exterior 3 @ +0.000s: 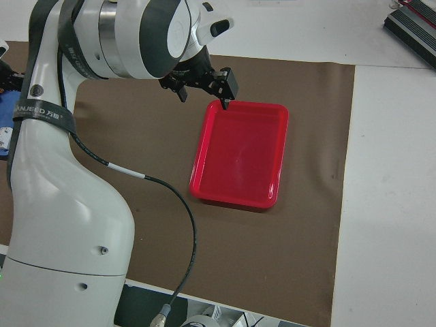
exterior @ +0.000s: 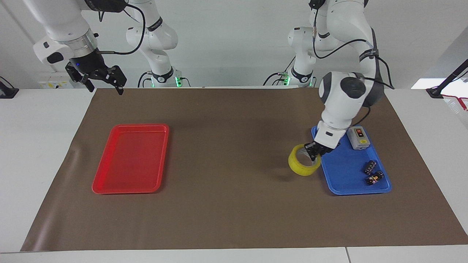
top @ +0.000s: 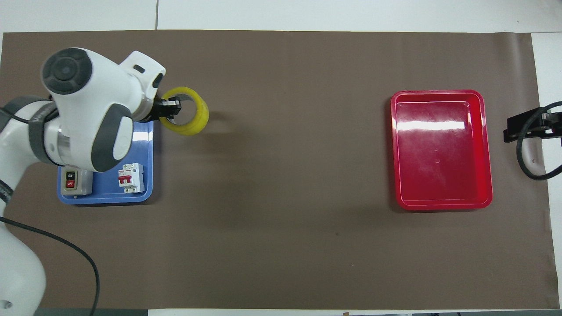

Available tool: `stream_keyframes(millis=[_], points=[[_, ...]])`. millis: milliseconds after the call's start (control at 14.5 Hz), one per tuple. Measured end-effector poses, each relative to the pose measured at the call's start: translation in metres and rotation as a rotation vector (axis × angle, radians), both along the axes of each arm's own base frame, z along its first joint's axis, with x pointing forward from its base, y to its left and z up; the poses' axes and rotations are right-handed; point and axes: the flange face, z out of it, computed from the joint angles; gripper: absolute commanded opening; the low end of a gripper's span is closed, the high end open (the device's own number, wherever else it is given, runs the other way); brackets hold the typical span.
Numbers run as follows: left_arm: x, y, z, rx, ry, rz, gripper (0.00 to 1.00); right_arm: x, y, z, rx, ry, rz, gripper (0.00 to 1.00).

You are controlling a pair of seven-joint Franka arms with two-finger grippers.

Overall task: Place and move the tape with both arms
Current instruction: 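Lift the tape with the left gripper and carry it toward the table center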

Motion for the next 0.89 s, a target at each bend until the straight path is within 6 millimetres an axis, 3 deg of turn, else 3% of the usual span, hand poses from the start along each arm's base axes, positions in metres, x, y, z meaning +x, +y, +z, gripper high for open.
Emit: stream_keyframes(millis=[206, 482, 688, 895], points=[[-0.039, -0.090, -0.011, 0.007, 0.000, 0.025, 0.00, 0.000, 0.000, 0.000, 0.000, 0.000, 0.000, 1.00], [-0.083, -0.173, -0.038, 0.017, -0.017, 0.016, 0.00, 0.000, 0.000, 0.000, 0.000, 0.000, 0.000, 1.00], [-0.103, -0.206, -0.066, 0.015, -0.015, -0.016, 0.00, 0.000, 0.000, 0.000, 0.000, 0.000, 0.000, 1.00], [-0.105, -0.210, -0.089, 0.028, 0.002, -0.025, 0.00, 0.000, 0.000, 0.000, 0.000, 0.000, 0.000, 1.00]])
